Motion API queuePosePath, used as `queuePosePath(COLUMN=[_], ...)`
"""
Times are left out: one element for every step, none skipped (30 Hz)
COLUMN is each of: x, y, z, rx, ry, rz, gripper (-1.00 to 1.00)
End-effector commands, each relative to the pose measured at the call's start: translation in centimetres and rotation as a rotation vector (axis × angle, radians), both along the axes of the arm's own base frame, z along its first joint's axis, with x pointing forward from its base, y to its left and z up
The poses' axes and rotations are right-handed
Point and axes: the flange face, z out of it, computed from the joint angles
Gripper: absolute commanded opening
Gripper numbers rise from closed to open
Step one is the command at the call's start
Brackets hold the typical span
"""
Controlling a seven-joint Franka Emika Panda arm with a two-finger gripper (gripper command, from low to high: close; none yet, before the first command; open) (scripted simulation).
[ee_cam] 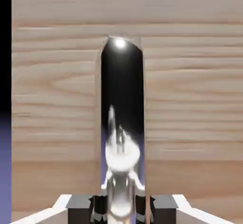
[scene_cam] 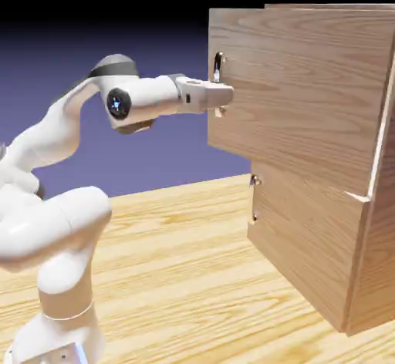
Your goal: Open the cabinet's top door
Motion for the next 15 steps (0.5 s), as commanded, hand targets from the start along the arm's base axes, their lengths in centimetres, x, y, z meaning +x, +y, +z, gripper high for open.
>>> queuePosePath(x=[-0.8, -1.5, -2.1, -2.7, -3.1, -3.4, -3.6, -3.8, -4.1, -4.5, -4.8, -5.1, -5.3, -5.5, -5.7], y=[-0.8, -1.6, -2.3, -3.0, -3.5, -3.9, -4.1, -4.4, -4.9, -5.4, -5.9, -6.3, -6.6, -6.9, -7.2], z=[0.0, 0.0, 0.0, 0.0, 0.0, 0.0, 0.0, 0.0, 0.0, 0.0, 0.0, 0.0, 0.0, 0.0, 0.0], rx=[0.000, 0.000, 0.000, -0.001, 0.000, 0.000, 0.000, 0.000, 0.000, 0.000, 0.000, 0.000, 0.000, 0.000, 0.000], ry=[0.000, 0.000, 0.000, 0.000, 0.000, 0.000, 0.000, 0.000, 0.001, 0.000, 0.000, 0.000, 0.000, 0.000, 0.000], rz=[0.025, 0.050, 0.073, 0.095, 0.112, 0.121, 0.128, 0.138, 0.151, 0.166, 0.180, 0.192, 0.202, 0.210, 0.219], gripper=[-1.00, -1.00, -1.00, -1.00, -1.00, -1.00, -1.00, -1.00, -1.00, -1.00, -1.00, -1.00, -1.00, -1.00, -1.00])
